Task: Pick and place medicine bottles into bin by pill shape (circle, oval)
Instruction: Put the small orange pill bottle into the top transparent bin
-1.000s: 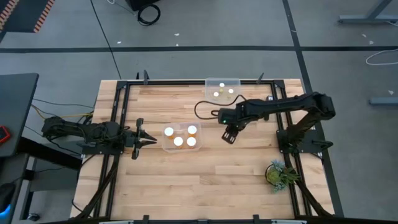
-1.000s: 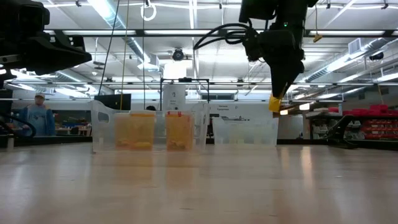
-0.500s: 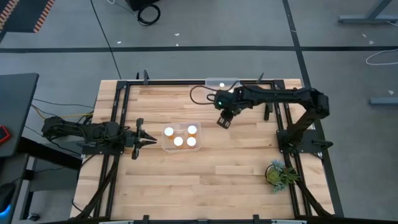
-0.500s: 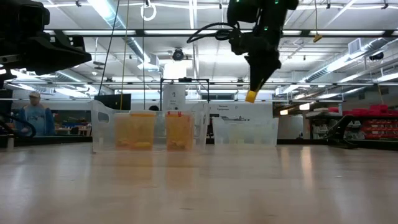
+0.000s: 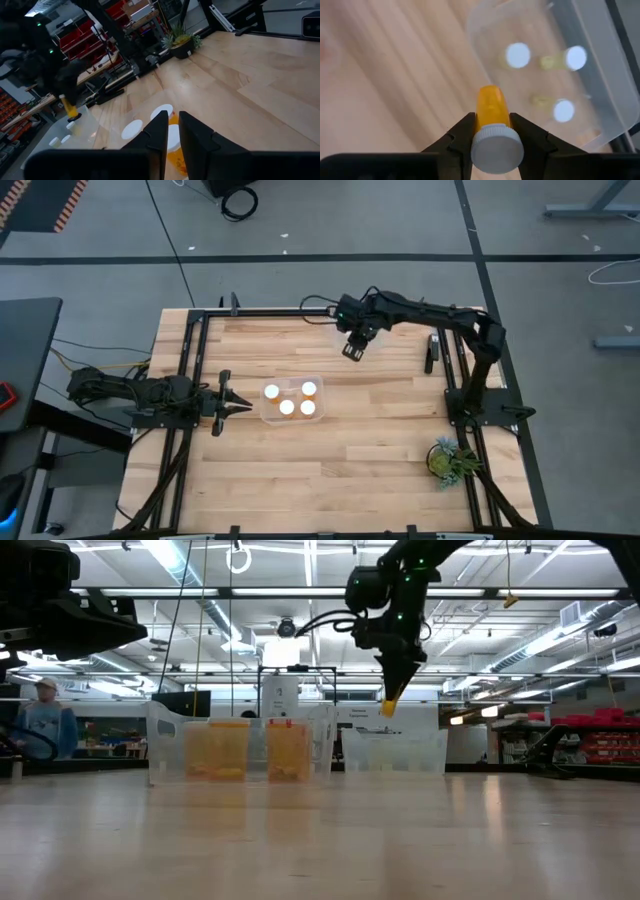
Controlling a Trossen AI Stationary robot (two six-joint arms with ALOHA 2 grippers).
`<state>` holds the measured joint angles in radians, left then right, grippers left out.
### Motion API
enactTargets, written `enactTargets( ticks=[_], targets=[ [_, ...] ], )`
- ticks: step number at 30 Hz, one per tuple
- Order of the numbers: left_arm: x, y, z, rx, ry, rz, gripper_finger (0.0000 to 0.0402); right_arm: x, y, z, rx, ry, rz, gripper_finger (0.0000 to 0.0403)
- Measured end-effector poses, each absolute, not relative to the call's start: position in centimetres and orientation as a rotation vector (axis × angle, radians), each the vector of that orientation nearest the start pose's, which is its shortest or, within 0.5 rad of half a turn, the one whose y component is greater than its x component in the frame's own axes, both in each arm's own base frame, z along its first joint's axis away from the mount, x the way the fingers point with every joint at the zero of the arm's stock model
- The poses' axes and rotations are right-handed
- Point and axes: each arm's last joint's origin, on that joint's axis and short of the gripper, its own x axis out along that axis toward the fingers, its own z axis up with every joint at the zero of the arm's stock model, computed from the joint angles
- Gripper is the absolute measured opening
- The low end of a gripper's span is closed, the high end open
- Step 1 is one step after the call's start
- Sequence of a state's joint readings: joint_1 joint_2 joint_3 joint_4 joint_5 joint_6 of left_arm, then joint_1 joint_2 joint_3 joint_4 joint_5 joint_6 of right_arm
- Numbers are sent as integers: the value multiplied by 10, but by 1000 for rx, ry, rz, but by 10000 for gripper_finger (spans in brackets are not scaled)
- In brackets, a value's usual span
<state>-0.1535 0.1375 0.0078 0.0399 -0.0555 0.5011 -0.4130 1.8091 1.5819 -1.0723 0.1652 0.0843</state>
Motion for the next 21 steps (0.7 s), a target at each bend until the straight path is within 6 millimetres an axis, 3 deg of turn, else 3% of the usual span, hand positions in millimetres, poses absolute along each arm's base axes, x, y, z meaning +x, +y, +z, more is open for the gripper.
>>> enactTargets(
  ticks=[7,21],
  targets=[
    [104,-15,159,510,63,-118,55,320,-176,269,215,1299,-603,121],
    [104,-15,159,510,63,-118,52,275,-238,272,293,1307,-752,121]
  ],
)
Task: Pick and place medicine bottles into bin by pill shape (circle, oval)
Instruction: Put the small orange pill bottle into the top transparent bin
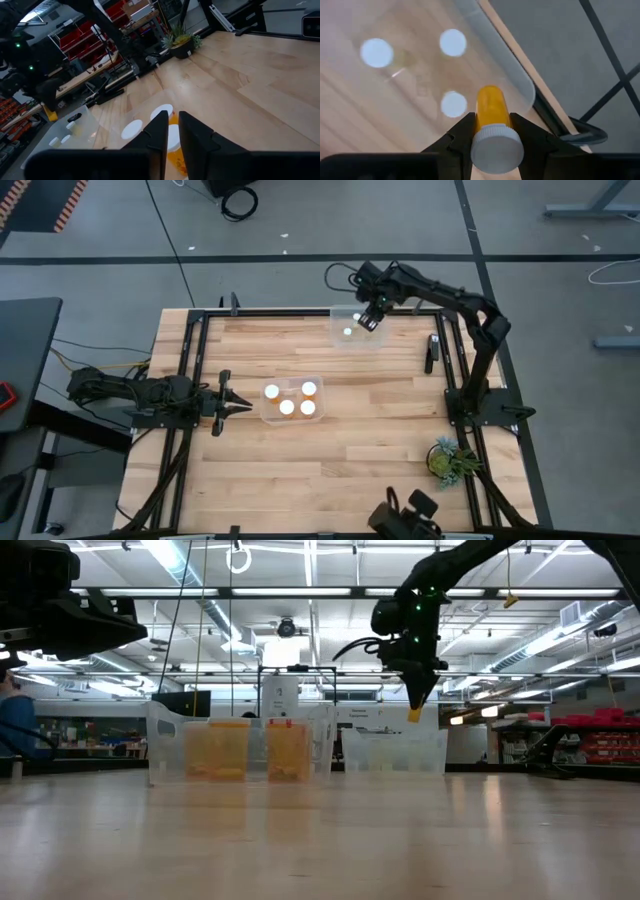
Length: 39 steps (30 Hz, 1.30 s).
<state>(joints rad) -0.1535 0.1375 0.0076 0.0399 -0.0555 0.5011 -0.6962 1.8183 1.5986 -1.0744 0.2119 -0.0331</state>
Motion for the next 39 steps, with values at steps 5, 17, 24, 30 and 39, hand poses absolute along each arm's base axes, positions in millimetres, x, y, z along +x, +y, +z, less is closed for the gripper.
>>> enactTargets(
  ticks=[5,17,24,30,39],
  targets=[
    [104,-15,159,510,63,-118,53,269,-244,272,297,1310,-752,121],
    [104,-15,159,510,63,-118,53,265,-247,252,273,1335,-725,121],
    [104,-15,159,510,63,-119,56,255,-256,239,327,1310,-717,121],
    [104,-15,159,510,63,-119,61,252,-254,223,328,1326,-702,121],
    [104,-15,159,510,63,-118,52,256,-257,217,310,1258,-688,121]
  ],
)
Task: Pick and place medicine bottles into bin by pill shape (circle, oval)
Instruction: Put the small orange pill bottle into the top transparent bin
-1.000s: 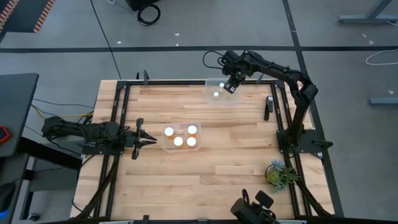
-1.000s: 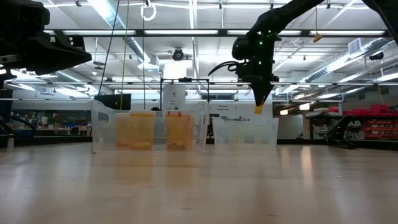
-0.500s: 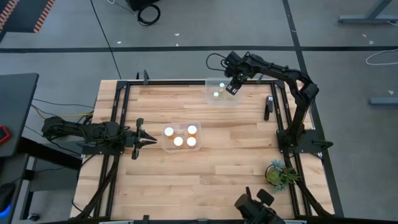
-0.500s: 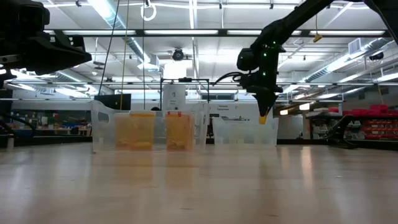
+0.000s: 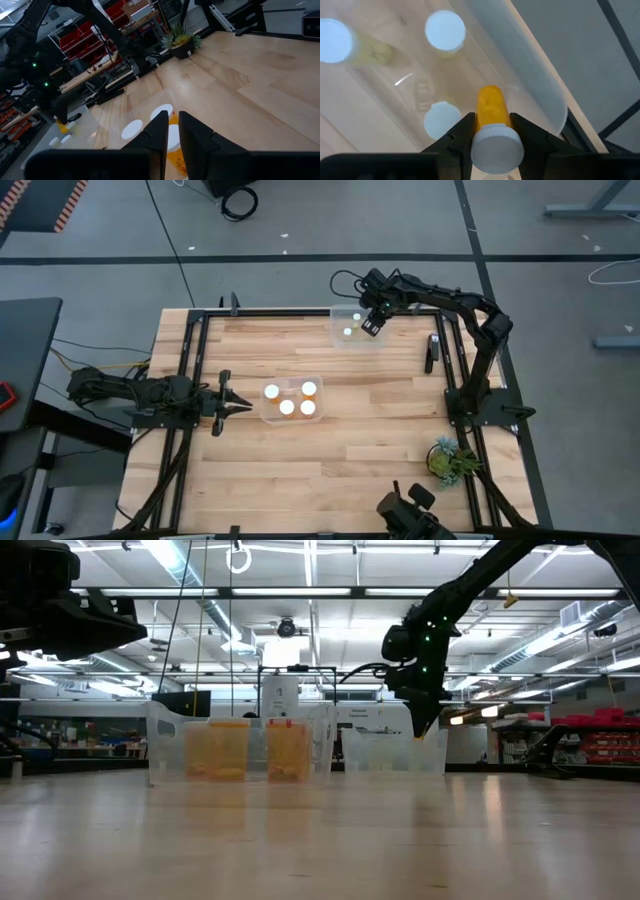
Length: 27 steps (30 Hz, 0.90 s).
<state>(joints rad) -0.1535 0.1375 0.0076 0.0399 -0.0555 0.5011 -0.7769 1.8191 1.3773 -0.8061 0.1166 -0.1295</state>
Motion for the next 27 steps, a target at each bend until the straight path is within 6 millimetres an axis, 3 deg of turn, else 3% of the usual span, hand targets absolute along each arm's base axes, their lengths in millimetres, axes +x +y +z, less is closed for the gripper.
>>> enactTargets(
  ticks=[10,18,27],
  targets=[
    [104,-15,159,510,63,-118,58,262,-253,227,274,1278,-691,121],
    [104,-15,159,510,63,-118,53,292,-231,251,168,1230,-651,121],
    [104,-15,159,510,63,-118,59,307,-205,249,188,1241,-541,121]
  ],
)
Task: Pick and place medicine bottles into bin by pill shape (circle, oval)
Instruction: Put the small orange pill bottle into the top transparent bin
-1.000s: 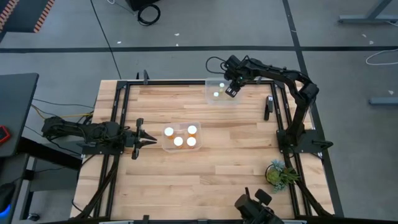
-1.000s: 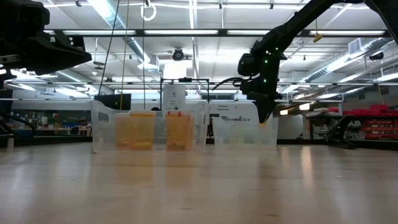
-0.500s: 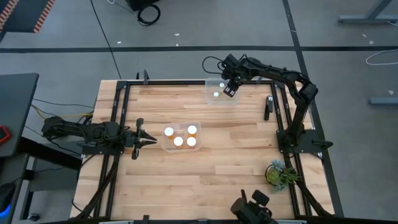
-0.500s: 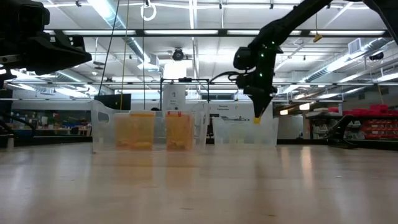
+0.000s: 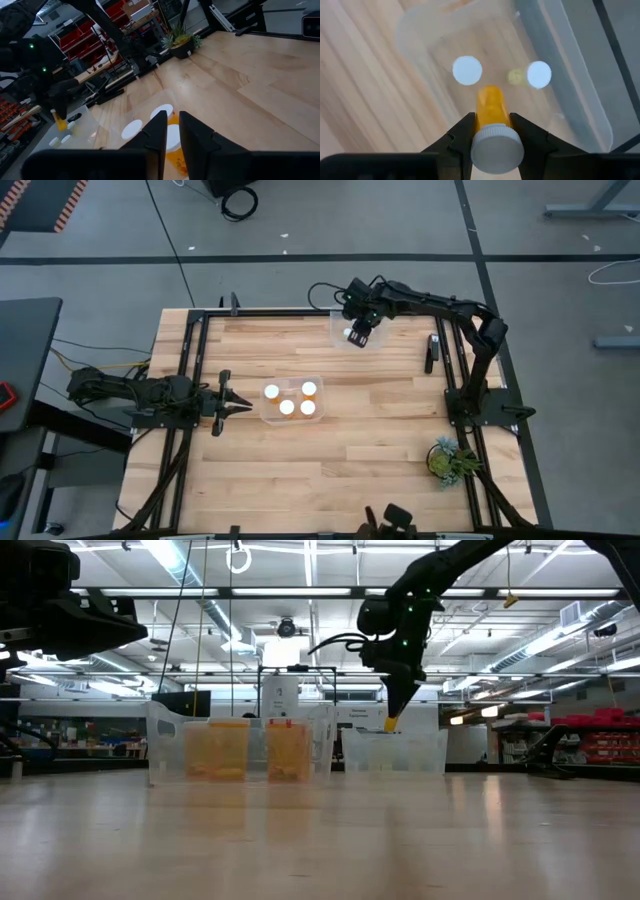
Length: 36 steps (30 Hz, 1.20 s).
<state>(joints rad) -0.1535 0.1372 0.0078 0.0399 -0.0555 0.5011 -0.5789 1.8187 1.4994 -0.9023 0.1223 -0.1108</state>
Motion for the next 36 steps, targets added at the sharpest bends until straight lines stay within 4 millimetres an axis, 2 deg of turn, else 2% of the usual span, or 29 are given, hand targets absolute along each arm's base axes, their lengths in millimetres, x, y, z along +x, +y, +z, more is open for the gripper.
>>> enactTargets(
  ticks=[9,19,22,25,31,34,36],
  targets=[
    [104,-15,159,510,63,-118,56,308,-205,250,233,1224,-545,121],
    [104,-15,159,510,63,-118,55,317,-211,291,214,1094,-577,121],
    [104,-15,159,510,63,-118,58,319,-210,295,218,1078,-581,121],
    [104,-15,159,510,63,-118,59,325,-207,286,229,1111,-570,121],
    [104,-15,159,510,64,-119,51,341,-213,247,239,1254,-527,121],
    [104,-15,159,510,63,-118,52,343,-225,247,236,1302,-557,121],
    [104,-15,159,510,62,-118,55,345,-232,255,235,1274,-575,121]
  ],
)
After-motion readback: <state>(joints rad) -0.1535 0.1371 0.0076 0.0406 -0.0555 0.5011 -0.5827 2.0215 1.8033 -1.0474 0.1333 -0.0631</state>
